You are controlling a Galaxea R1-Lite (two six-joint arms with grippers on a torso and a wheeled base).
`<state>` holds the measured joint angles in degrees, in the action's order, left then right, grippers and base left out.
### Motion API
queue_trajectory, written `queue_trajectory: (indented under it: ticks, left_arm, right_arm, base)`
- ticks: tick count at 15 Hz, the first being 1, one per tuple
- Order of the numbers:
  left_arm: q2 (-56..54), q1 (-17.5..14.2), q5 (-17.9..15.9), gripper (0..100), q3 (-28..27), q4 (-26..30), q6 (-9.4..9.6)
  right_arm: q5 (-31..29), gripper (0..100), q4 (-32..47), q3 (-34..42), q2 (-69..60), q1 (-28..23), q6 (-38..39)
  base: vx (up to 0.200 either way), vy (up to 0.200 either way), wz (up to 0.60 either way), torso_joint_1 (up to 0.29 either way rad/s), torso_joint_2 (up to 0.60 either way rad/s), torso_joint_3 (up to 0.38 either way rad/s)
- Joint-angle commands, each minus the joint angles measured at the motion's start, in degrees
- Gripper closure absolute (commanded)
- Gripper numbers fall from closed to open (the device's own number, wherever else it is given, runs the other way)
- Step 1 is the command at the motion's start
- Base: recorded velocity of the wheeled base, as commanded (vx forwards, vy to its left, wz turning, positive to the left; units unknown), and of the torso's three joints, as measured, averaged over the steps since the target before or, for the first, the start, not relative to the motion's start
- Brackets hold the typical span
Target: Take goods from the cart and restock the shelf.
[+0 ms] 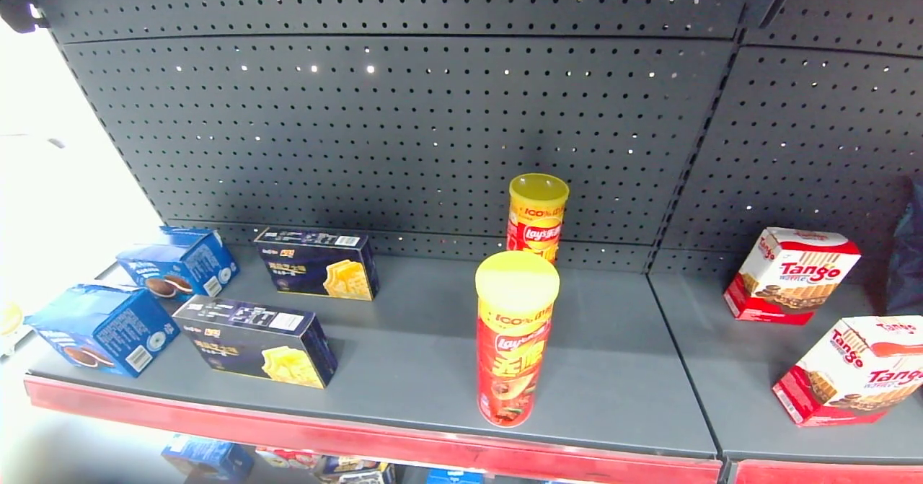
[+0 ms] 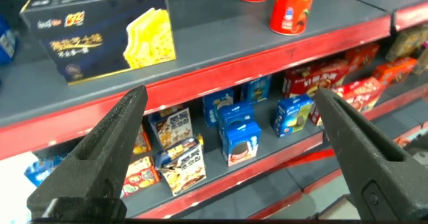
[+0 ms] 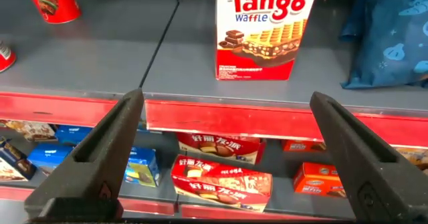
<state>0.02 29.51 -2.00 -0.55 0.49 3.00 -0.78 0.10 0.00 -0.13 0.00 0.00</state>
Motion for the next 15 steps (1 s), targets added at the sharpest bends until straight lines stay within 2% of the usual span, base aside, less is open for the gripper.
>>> queue_trajectory:
  ticks: [1,2,3,4,5,6,7,10,12,14,15]
  left_arm:
    - [3.7,0.5,-2.8,0,-7.4,0.0,2.54]
    - [11.2,3.0,-3.1,0,-10.8,-0.5,2.71]
    - [15.9,3.4,-3.4,0,-12.7,-1.6,2.8]
    - [25.4,3.3,-5.0,0,-16.8,-5.4,2.98]
    - [32.9,3.4,-6.1,0,-19.1,-7.9,4.56]
    - [35.8,3.4,-6.1,0,-19.8,-9.1,5.79]
    - [44.4,3.9,-6.4,0,-23.6,-14.6,7.11]
    - [58.4,3.6,-6.0,0,-29.6,-21.2,6.93]
    - [66.9,1.8,-4.1,0,-29.7,-26.2,7.64]
    - [72.9,0.5,-3.9,0,-28.9,-29.8,8.25]
    - [77.8,0.5,-3.9,0,-29.3,-31.5,7.9]
  right_arm:
    - [0.0,0,0.0,0.0,0.1,0.0,0.0]
    - [0.0,0,-0.1,0.0,0.1,0.0,0.0]
    - [0.0,0,0.0,0.0,0.1,0.0,0.0]
    - [0.0,0,0.0,0.0,0.1,0.0,0.0]
    - [0.0,0,0.0,0.0,0.1,0.0,0.0]
    - [0.0,0,0.0,0.0,0.1,0.0,0.0]
    - [0.0,0,0.0,0.0,0.1,0.0,0.0]
    - [0.0,0,0.0,0.0,0.1,0.0,0.0]
    - [0.0,0,0.0,0.0,0.1,0.0,0.0]
    - [0.0,0,0.0,0.0,0.1,0.0,0.0]
    - [0.0,0,0.0,0.0,0.1,0.0,0.0]
  base:
    - [0.0,0.0,0.0,0.0,0.0,0.0]
    - [0.0,0.0,0.0,0.0,0.0,0.0]
    - [0.0,0.0,0.0,0.0,0.0,0.0]
    - [0.0,0.0,0.0,0.0,0.0,0.0]
    - [0.0,0.0,0.0,0.0,0.0,0.0]
    - [0.0,0.0,0.0,0.0,0.0,0.0]
    - [0.0,0.0,0.0,0.0,0.0,0.0]
    - [0.0,0.0,0.0,0.0,0.0,0.0]
    - [0.0,0.0,0.0,0.0,0.0,0.0]
    - [0.0,0.0,0.0,0.0,0.0,0.0]
    - [0.0,0.0,0.0,0.0,0.0,0.0]
